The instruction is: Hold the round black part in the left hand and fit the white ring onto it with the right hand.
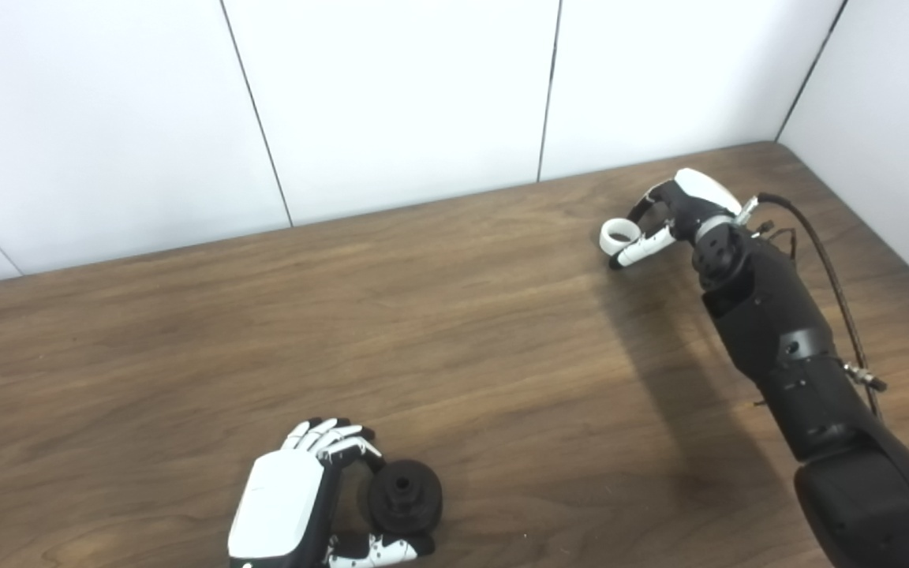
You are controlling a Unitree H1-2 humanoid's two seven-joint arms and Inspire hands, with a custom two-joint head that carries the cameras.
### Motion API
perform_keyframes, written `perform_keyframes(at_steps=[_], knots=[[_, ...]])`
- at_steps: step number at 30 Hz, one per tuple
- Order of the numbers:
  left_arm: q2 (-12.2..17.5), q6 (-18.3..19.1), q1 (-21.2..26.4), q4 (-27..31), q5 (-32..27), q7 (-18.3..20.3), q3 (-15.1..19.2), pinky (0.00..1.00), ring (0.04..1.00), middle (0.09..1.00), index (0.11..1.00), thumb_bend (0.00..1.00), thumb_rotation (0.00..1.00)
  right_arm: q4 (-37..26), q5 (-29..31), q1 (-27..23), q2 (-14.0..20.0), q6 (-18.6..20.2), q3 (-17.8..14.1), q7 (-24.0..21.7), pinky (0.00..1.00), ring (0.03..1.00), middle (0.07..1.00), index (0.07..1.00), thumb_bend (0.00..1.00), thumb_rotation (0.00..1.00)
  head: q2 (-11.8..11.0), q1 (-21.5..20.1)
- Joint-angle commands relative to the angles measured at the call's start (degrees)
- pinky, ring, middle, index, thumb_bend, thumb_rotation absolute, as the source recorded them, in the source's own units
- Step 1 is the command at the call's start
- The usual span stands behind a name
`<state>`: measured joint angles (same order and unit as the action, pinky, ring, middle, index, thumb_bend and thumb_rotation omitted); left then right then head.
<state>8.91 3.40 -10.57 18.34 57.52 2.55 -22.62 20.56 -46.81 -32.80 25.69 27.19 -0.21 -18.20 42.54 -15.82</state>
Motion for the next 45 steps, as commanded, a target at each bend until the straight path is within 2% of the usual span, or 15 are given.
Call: perform_keyframes(at_steps=[1,7,12,15,22,25,26,27,28,30,32,36,41,45], knots=[[0.39,0.31,-0.75,0.91,0.59,1.32,-0.14,0.90,0.830,0.745,0.484,0.52,0.05,-2.36,-1.00,-2.63,0.73,-0.28,-0.74,0.45,0.92,0.980,0.899,0.622,0.78,0.21,0.13,0.02],[0.47,-0.04,-0.67,0.78,0.38,1.11,-0.14,0.91,0.833,0.746,0.484,0.52,0.05,-2.26,-1.17,-2.80,0.66,-0.28,-0.15,0.86,0.91,0.968,0.889,0.621,0.78,0.20,0.28,0.08],[0.37,0.28,-0.70,1.05,0.87,1.51,-0.28,0.91,0.835,0.747,0.485,0.52,0.05,-1.90,0.00,-2.79,1.51,-0.39,1.83,2.24,0.79,0.913,0.861,0.613,0.80,0.20,0.35,0.18],[0.29,0.00,-0.78,0.83,0.47,0.95,-0.19,0.91,0.834,0.744,0.484,0.52,0.05,-1.94,0.42,-2.73,2.06,-0.37,2.99,2.85,0.77,0.895,0.855,0.610,0.83,0.21,0.34,0.22],[0.25,0.19,-0.74,1.10,0.80,1.25,-0.26,0.91,0.835,0.745,0.484,0.52,0.05,-1.89,0.94,-2.65,2.12,-0.28,2.96,2.91,0.84,0.928,0.865,0.603,0.81,0.20,0.47,0.33],[0.20,0.23,-0.69,1.12,0.93,1.23,-0.30,0.90,0.833,0.743,0.484,0.52,0.05,-2.18,1.04,-2.51,2.34,-0.29,3.20,3.02,0.82,0.906,0.819,0.593,0.80,0.19,0.47,0.33],[0.21,0.12,-0.65,0.99,0.80,1.08,-0.28,0.90,0.833,0.743,0.484,0.52,0.05,-2.35,1.21,-2.41,2.40,-0.30,3.23,3.13,0.83,0.908,0.811,0.544,0.67,0.17,0.47,0.33],[0.20,0.18,-0.69,1.01,0.72,1.17,-0.25,0.90,0.832,0.743,0.484,0.52,0.05,-2.61,1.32,-2.26,2.54,-0.30,3.40,3.17,0.84,0.921,0.820,0.513,0.58,0.15,0.52,0.46],[0.22,0.26,-0.70,1.11,0.76,1.34,-0.25,0.91,0.835,0.745,0.484,0.52,0.05,-2.75,1.60,-2.14,2.62,-0.31,3.44,3.37,0.86,0.934,0.833,0.503,0.55,0.15,0.52,0.46],[0.27,0.16,-0.72,1.18,0.70,1.35,-0.27,0.91,0.835,0.746,0.484,0.52,0.05,-3.12,2.60,-1.83,2.54,-0.48,3.19,4.54,0.88,0.943,0.852,0.493,0.53,0.14,0.52,0.46],[0.19,0.24,-0.73,1.26,0.80,1.37,-0.28,0.90,0.833,0.746,0.484,0.52,0.05,-3.35,3.38,-1.52,2.72,-1.09,3.44,5.98,0.87,0.920,0.830,0.487,0.53,0.14,0.52,0.46],[0.11,0.39,-0.74,1.31,0.90,1.52,-0.29,0.90,0.832,0.746,0.484,0.52,0.05,-3.33,4.90,-1.34,2.62,-1.10,3.34,7.82,0.70,0.774,0.711,0.485,0.52,0.13,0.52,0.46],[-0.01,0.40,-0.72,1.28,0.73,1.57,-0.27,0.91,0.836,0.746,0.484,0.52,0.05,-2.79,5.24,-1.30,4.03,-1.89,5.43,8.10,0.82,0.880,0.812,0.484,0.52,0.13,0.58,0.45],[-0.02,0.48,-0.66,1.39,1.17,1.85,-0.42,0.91,0.836,0.747,0.484,0.52,0.05,-2.87,6.03,-1.15,4.52,-1.46,6.14,8.48,0.85,0.908,0.803,0.484,0.52,0.13,0.43,0.67]])
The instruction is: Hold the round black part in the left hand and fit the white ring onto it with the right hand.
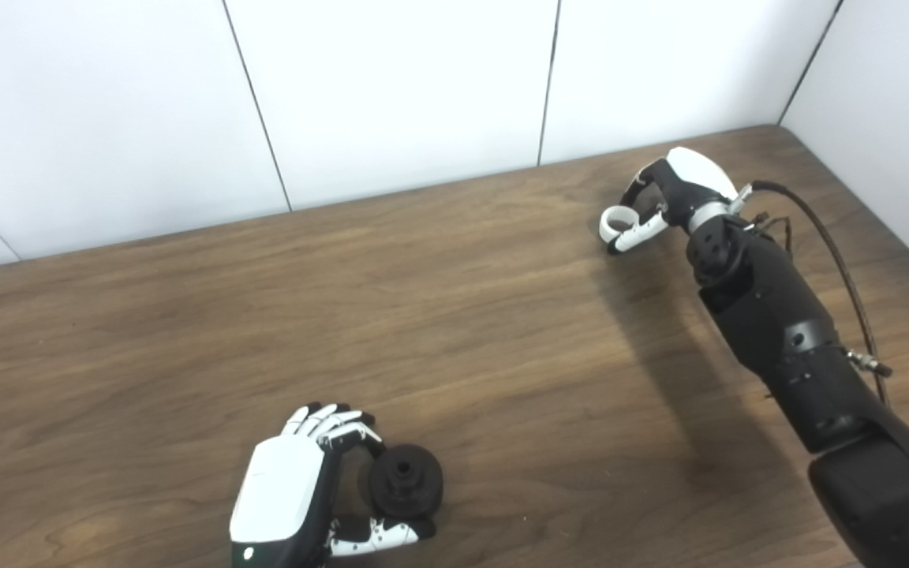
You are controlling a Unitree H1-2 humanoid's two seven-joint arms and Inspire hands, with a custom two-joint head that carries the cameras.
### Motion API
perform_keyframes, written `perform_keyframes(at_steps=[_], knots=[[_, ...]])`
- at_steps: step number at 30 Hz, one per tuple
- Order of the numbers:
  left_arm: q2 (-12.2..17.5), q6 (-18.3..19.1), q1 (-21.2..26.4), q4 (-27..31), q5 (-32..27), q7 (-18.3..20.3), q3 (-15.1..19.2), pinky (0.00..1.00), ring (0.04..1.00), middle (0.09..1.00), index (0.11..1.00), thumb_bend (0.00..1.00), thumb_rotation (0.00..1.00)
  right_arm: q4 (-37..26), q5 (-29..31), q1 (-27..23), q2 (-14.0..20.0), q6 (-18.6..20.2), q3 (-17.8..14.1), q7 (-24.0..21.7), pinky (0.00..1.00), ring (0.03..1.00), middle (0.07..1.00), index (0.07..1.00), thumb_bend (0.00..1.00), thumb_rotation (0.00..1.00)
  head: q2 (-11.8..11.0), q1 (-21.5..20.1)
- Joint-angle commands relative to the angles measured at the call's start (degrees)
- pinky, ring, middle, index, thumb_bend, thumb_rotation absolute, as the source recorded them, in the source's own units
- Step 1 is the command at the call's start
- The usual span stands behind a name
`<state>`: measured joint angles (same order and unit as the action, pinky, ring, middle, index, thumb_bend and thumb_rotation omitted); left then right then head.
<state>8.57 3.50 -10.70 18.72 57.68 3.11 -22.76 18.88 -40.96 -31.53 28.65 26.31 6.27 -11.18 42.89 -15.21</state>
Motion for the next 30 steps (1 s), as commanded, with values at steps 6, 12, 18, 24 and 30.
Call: perform_keyframes(at_steps=[6,12,18,24,30], knots=[[-0.04,0.51,-0.59,1.12,0.91,1.53,-0.42,0.92,0.841,0.750,0.484,0.52,0.05,-5.52,0.60,-1.56,3.26,-1.16,2.07,-1.31,0.90,0.948,0.830,0.486,0.52,0.13,0.31,0.97],[-0.61,0.91,-0.32,0.84,1.48,1.87,-0.69,0.93,0.844,0.751,0.484,0.52,0.05,-14.71,-0.10,-1.62,5.68,0.32,6.16,-10.39,0.93,0.952,0.847,0.487,0.52,0.14,0.56,2.05],[-1.41,0.92,0.10,0.15,1.41,1.55,-0.99,0.93,0.841,0.750,0.484,0.52,0.05,-27.63,-2.47,-1.08,5.51,0.59,7.21,-20.80,0.89,0.939,0.846,0.487,0.52,0.14,1.02,3.36],[-2.40,1.86,0.79,-0.26,2.45,2.19,-1.84,0.94,0.849,0.756,0.484,0.52,0.05,-38.48,-5.76,-0.23,3.46,0.60,6.60,-31.00,0.93,0.951,0.842,0.487,0.52,0.14,1.75,6.25],[-3.55,3.01,1.47,-0.68,3.71,2.50,-2.86,0.94,0.856,0.761,0.485,0.52,0.05,-46.94,-6.83,1.24,0.74,0.59,5.49,-39.47,0.97,0.955,0.853,0.486,0.52,0.14,2.98,10.15]])
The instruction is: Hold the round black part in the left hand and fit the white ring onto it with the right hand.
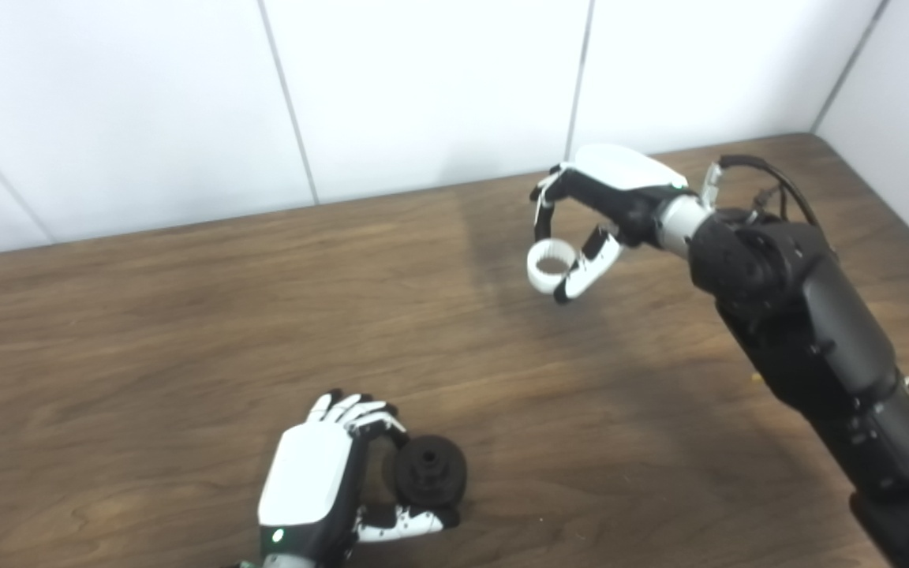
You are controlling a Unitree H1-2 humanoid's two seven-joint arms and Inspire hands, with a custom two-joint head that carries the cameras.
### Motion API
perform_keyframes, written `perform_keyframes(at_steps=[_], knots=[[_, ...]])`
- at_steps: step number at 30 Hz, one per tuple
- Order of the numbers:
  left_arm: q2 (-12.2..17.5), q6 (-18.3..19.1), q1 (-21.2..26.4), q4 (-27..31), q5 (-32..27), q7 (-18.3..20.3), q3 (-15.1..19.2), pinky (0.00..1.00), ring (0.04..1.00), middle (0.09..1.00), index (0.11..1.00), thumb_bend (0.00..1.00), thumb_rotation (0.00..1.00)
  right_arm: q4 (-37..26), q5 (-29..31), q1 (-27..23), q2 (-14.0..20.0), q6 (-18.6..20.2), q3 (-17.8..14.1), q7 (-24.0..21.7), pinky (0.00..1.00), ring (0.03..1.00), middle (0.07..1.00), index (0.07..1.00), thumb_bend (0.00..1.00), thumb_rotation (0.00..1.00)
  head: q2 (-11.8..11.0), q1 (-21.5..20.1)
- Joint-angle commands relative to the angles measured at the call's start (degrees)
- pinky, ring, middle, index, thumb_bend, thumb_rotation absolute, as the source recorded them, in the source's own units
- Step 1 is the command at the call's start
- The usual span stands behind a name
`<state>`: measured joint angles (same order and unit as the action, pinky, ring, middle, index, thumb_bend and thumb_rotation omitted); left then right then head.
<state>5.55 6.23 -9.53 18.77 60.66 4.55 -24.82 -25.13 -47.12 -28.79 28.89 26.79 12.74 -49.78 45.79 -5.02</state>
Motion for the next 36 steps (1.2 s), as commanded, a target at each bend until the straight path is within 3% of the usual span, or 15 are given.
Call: perform_keyframes(at_steps=[1,9,20,27,36], knots=[[-0.64,0.31,0.36,-0.87,0.87,0.97,-0.93,0.94,0.857,0.761,0.485,0.52,0.05,-3.80,-0.61,-1.32,0.25,0.11,-0.95,-1.72,0.97,0.953,0.852,0.486,0.52,0.14,0.08,-0.03],[-2.11,0.99,0.41,-0.87,2.17,0.71,-1.87,0.95,0.860,0.762,0.485,0.52,0.05,-11.31,0.53,2.41,-3.54,0.09,-0.20,-6.29,0.96,0.962,0.849,0.484,0.52,0.14,1.78,2.18],[-2.02,1.70,0.84,-0.46,2.06,0.86,-2.28,0.94,0.855,0.761,0.485,0.52,0.05,-17.72,-0.89,7.72,-9.22,0.11,0.55,-9.51,0.99,0.982,0.862,0.485,0.52,0.14,2.84,2.28],[-1.76,1.44,1.13,-0.44,2.12,0.80,-2.26,0.94,0.850,0.760,0.485,0.52,0.05,-19.65,-1.59,11.11,-12.49,-0.11,1.75,-8.97,1.00,0.988,0.863,0.484,0.52,0.14,3.12,2.24],[-1.93,1.96,1.07,0.02,2.84,1.64,-2.49,0.94,0.853,0.764,0.485,0.52,0.05,-20.46,-2.34,13.22,-14.33,-0.41,3.17,-8.77,1.00,0.987,0.871,0.485,0.52,0.14,3.61,2.39]])
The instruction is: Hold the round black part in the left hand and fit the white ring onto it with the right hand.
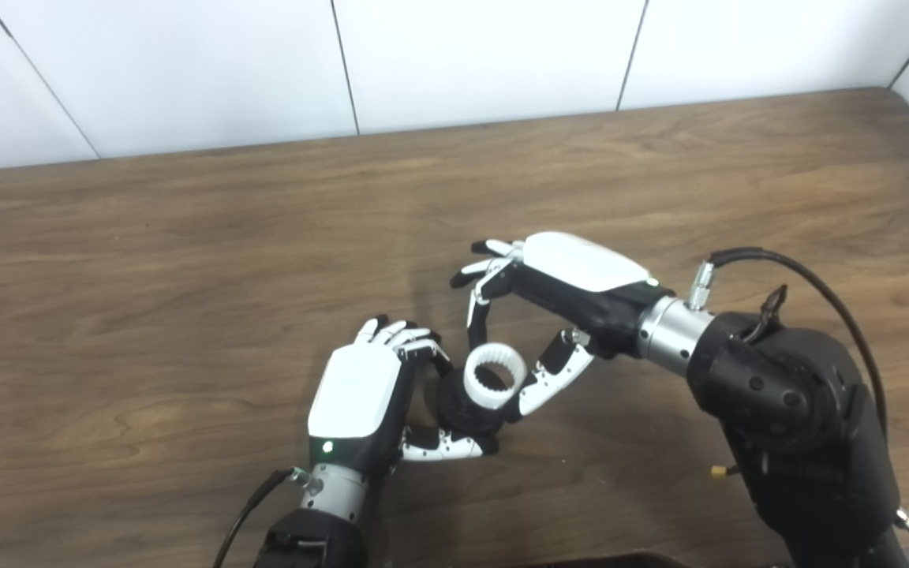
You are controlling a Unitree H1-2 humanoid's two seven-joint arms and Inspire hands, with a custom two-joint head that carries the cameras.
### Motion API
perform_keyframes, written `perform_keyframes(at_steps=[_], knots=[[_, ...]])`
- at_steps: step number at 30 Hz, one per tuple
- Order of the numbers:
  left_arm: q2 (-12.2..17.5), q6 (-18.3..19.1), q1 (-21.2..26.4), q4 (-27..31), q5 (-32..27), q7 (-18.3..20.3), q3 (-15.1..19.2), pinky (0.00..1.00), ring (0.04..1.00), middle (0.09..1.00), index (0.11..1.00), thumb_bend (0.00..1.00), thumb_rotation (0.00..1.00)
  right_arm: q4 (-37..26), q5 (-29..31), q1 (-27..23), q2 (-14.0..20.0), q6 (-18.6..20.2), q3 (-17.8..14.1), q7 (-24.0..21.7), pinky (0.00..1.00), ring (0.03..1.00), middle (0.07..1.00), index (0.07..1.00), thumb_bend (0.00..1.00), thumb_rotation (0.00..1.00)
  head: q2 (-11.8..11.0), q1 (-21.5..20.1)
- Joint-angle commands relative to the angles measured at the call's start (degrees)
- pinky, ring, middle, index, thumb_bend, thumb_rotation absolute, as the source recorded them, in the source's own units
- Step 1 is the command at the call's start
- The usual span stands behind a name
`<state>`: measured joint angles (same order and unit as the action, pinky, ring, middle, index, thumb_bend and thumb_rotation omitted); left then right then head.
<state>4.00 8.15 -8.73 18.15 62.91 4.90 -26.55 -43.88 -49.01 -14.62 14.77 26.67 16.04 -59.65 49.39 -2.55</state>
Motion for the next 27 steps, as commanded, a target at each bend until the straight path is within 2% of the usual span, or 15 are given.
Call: perform_keyframes(at_steps=[1,8,14,27], knots=[[-0.41,0.06,0.27,0.67,0.65,1.32,-0.79,0.94,0.852,0.764,0.485,0.52,0.05,-1.62,-0.43,-0.76,-0.26,-0.42,0.03,1.29,1.00,0.987,0.870,0.485,0.52,0.14,0.01,-0.08],[-0.51,-0.12,0.32,0.72,0.87,0.89,-0.95,0.94,0.848,0.759,0.484,0.52,0.05,0.05,-0.63,0.69,-0.72,-2.09,1.68,3.63,1.00,0.979,0.866,0.485,0.52,0.14,0.25,-0.13],[-0.72,0.20,0.28,1.31,1.09,1.55,-1.10,0.94,0.851,0.758,0.484,0.52,0.05,1.30,-0.75,0.15,-1.01,-1.97,2.35,4.64,0.99,0.981,0.868,0.485,0.52,0.14,0.38,0.01],[-1.06,0.41,0.23,1.90,0.86,1.92,-0.98,0.94,0.851,0.758,0.484,0.52,0.05,3.60,-1.71,-0.17,0.16,-4.09,3.33,6.34,1.00,0.983,0.873,0.485,0.52,0.13,0.43,0.09]])
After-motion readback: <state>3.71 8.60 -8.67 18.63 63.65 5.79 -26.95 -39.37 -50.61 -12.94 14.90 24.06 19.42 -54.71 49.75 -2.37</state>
